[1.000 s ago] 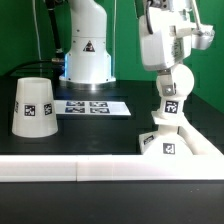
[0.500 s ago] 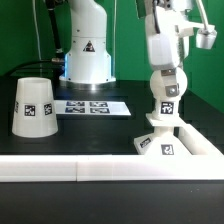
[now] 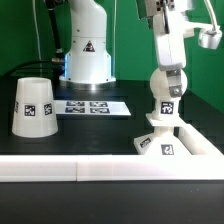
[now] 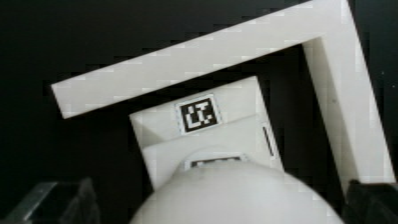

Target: Assemble lamp

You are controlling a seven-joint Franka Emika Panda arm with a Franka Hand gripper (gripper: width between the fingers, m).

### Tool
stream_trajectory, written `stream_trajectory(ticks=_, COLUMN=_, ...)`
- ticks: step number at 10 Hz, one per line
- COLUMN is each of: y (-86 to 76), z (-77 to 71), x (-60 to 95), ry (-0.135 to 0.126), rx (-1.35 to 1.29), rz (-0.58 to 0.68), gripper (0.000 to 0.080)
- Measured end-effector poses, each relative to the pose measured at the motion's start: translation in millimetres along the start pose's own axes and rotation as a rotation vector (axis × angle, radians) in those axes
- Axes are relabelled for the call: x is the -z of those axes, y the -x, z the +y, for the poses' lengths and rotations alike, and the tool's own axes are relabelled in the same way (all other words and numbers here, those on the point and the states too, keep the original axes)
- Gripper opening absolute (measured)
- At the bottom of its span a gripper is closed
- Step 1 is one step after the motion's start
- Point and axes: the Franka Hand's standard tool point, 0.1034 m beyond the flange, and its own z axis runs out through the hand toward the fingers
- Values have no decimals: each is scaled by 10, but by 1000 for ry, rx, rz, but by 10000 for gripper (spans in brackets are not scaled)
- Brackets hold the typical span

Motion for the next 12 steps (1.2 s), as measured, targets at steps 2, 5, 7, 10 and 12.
stream_trajectory(ticks=2, y=21, z=78, x=2, ry=58, rx=231, rz=4, gripper=698)
stream_trajectory(ticks=5, y=102, z=249, x=40, ry=100, rx=556, rz=12, gripper=698)
stream_trajectory(ticks=7, y=94, z=263, x=29, ry=103, rx=555, rz=12, gripper=698)
stream_trajectory(ticks=10, y=91, z=368, x=34, ry=164, rx=755, rz=33, gripper=698)
stream_trajectory(ticks=12, y=32, z=486, x=27, ry=236, rx=1041, rz=31, gripper=698)
